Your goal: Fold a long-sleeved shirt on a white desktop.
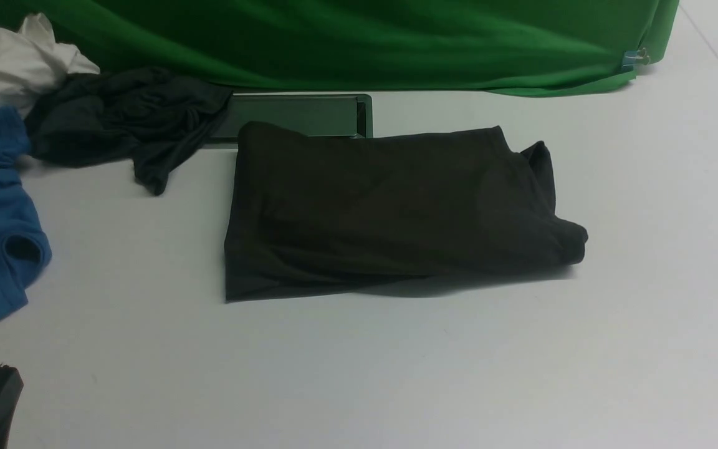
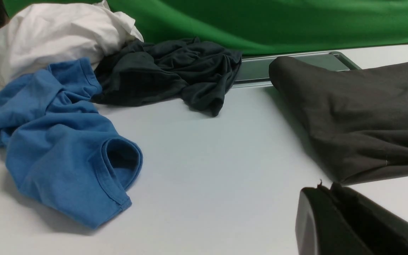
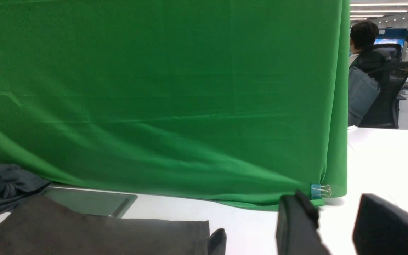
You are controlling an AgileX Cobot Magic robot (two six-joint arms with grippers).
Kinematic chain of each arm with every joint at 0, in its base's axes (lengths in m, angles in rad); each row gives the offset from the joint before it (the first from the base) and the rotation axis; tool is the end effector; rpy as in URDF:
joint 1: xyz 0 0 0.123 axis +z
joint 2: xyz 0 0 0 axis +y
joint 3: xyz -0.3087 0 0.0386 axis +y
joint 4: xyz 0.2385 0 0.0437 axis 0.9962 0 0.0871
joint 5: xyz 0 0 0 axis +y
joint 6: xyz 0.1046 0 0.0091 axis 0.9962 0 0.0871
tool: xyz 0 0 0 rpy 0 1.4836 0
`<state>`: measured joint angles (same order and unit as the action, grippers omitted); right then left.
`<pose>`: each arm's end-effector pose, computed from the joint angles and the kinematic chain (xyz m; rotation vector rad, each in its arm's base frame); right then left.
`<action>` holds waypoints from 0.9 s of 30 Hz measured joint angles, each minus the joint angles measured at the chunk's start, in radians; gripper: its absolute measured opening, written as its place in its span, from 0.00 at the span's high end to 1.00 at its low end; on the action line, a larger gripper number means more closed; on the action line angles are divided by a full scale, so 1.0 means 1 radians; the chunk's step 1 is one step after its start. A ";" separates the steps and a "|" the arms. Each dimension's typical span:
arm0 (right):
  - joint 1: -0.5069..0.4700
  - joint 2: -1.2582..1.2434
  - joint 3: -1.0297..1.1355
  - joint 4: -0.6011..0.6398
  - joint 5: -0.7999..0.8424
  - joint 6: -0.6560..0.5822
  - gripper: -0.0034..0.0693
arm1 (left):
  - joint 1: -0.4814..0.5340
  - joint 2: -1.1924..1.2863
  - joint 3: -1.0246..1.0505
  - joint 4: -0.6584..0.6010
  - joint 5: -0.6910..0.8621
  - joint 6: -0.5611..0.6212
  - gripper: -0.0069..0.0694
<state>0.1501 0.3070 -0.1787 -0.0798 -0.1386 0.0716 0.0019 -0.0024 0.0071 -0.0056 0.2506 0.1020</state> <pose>0.0631 0.0107 0.2760 -0.1250 1.4696 0.1240 0.0334 -0.0001 0.1858 0.0833 1.7374 0.0711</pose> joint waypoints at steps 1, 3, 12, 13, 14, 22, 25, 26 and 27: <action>0.000 0.000 0.000 0.000 0.000 0.000 0.62 | 0.000 0.000 0.000 0.000 0.000 0.000 0.89; 0.000 0.000 0.000 0.000 0.000 0.000 0.62 | 0.000 0.000 0.000 0.000 0.000 0.000 0.89; -0.115 -0.111 0.000 0.000 0.094 -0.072 0.62 | 0.000 0.000 0.000 0.006 0.000 0.000 0.89; -0.127 -0.122 0.000 0.000 0.139 -0.085 0.62 | 0.000 0.000 0.000 0.006 0.000 0.000 0.89; -0.135 -0.125 0.000 0.000 0.150 -0.087 0.62 | 0.000 0.000 0.000 0.006 0.000 0.000 0.89; -0.249 -0.216 0.137 0.000 0.408 -0.072 0.62 | 0.000 0.000 0.000 0.006 0.000 -0.001 0.89; -0.251 -0.251 0.182 0.000 0.404 -0.072 0.62 | 0.000 0.000 0.000 0.006 0.000 -0.001 0.89; -0.251 -0.263 0.187 0.000 0.392 -0.072 0.62 | 0.000 0.000 0.000 0.006 0.000 -0.001 0.89; -0.251 -0.265 0.187 0.000 0.391 -0.072 0.62 | 0.000 0.000 0.000 0.006 0.000 -0.001 0.89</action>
<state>-0.1010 0.0418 0.0080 -0.0798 0.2523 0.0000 0.0019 -0.0024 0.0071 0.0000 0.2506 0.1011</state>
